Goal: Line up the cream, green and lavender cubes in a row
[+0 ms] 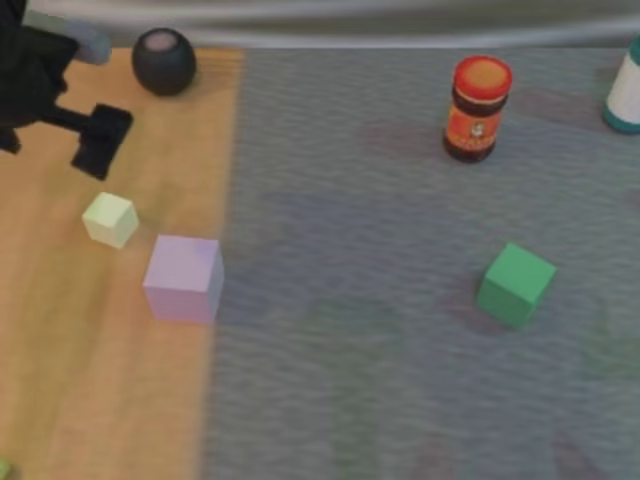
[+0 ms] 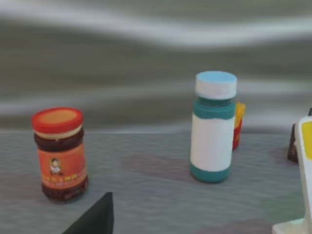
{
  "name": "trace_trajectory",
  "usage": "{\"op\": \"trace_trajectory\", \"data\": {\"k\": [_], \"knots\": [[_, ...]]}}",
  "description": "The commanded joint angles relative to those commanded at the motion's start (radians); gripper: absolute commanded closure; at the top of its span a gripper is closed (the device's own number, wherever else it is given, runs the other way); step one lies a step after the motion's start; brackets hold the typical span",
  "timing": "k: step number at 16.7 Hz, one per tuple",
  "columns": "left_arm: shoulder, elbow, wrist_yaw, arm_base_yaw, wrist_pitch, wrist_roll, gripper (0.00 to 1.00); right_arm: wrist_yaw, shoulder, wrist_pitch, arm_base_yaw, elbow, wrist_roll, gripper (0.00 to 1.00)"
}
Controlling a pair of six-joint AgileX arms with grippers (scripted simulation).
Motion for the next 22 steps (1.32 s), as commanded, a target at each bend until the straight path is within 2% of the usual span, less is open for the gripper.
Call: {"op": "trace_trajectory", "data": {"k": [6,13,22], "knots": [[0.316,0.283,-0.001,-0.009,-0.148,0.042,0.0,0.0,0.0,0.0,0.0,0.0,0.0,0.0],[0.336,0.298,-0.002,-0.004,-0.152,0.044,0.0,0.0,0.0,0.0,0.0,0.0,0.0,0.0],[0.434,0.115,-0.001,-0.008,0.129,0.047,0.0,0.0,0.0,0.0,0.0,0.0,0.0,0.0]]}}
